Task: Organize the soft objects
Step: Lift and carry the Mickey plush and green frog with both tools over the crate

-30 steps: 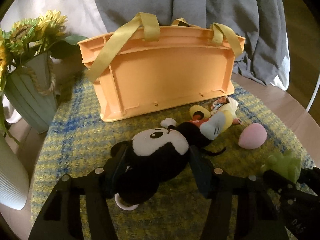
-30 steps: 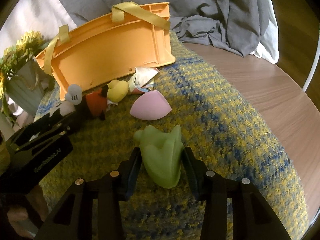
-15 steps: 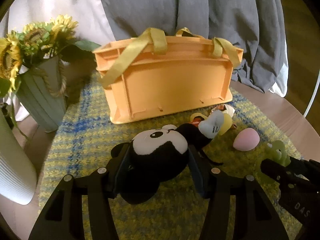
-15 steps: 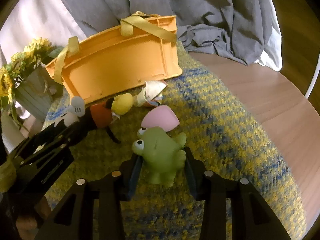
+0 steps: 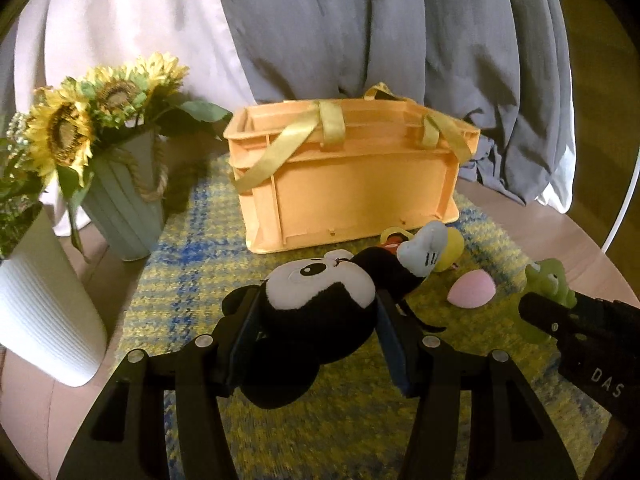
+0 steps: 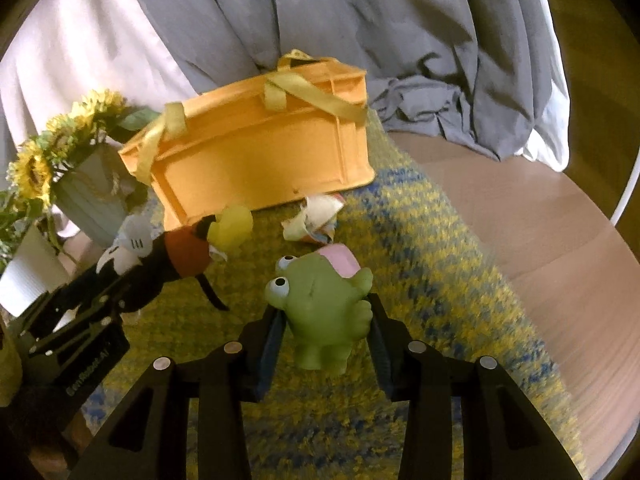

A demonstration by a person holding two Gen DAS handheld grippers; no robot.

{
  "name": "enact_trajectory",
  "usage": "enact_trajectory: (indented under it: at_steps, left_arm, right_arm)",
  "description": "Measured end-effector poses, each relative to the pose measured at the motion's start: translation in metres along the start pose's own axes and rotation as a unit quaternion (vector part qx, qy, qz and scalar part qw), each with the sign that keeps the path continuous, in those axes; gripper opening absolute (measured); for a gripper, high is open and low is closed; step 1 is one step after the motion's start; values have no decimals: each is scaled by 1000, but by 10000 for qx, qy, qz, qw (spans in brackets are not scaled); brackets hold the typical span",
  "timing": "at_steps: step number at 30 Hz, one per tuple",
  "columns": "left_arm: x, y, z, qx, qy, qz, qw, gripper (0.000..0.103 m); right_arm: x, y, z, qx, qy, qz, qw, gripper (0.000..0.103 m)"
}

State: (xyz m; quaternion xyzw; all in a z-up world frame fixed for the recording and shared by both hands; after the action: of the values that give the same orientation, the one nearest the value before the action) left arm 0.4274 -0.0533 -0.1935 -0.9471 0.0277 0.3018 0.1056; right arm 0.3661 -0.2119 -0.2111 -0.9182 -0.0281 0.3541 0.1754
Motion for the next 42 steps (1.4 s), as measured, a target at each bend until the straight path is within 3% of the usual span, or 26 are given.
enact_trajectory:
  at_steps: [9, 27, 42]
  left_arm:
    - [-37, -1, -17, -303, 140, -132, 9994, 55]
    - [-98, 4, -66, -808, 860, -645, 9909, 55]
    - [-120, -8, -106, -739, 1335, -784, 9852, 55]
  right_arm:
    - [-35, -15, -27, -384, 254, -294, 9985, 41]
    - [-81, -22, -81, -1039, 836, -963, 9864, 41]
    - [-97, -35, -116, -1080, 1310, -1186, 9783, 41]
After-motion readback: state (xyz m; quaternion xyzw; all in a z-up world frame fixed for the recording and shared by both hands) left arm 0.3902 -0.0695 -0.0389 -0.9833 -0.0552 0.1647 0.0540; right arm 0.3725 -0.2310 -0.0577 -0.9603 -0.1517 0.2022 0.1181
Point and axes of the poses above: each gripper's, at about its wrist camera, not at the fingertips, and x roughly the way its jaws point, y to its right, z to its underside, the point moved 9 cm from there along x, roughly the way its jaws point, and after that the axes turned 14 degrees about -z, right-handed, at the moved point
